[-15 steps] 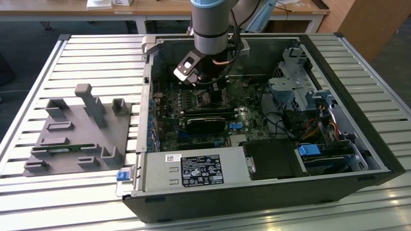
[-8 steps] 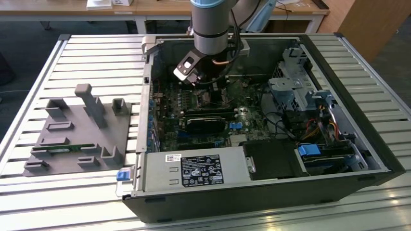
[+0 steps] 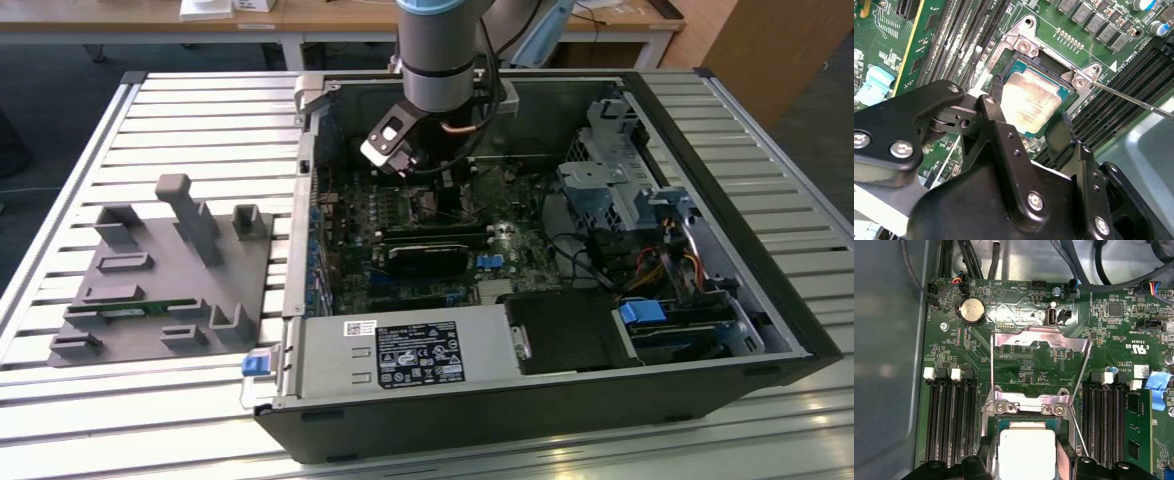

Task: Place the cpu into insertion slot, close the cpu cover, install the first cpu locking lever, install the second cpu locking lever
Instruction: 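Place the cpu into insertion slot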

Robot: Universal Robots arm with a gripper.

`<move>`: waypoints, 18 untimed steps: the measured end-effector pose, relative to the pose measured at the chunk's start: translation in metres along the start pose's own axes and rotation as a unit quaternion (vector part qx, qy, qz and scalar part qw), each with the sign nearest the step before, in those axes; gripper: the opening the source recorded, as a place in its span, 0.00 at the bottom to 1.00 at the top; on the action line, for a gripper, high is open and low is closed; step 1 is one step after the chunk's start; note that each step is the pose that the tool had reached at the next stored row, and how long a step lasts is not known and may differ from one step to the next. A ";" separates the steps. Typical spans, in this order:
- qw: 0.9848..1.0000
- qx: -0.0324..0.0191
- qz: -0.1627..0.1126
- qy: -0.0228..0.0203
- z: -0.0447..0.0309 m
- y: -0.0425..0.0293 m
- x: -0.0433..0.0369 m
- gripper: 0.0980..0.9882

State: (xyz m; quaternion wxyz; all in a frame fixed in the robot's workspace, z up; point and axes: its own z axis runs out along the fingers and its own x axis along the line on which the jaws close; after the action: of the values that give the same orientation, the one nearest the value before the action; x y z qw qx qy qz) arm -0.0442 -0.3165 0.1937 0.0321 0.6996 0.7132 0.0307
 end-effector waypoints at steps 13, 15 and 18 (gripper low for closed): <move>1.000 0.000 0.010 -0.003 -0.0007 0.0001 0.0000 0.49; 1.000 0.000 0.010 -0.003 -0.0004 0.0000 -0.0002 0.49; 1.000 0.000 0.009 -0.003 0.0000 -0.0001 -0.0012 0.49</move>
State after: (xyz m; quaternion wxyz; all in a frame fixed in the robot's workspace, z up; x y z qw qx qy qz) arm -0.0442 -0.3177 0.1937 0.0340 0.7064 0.7064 0.0287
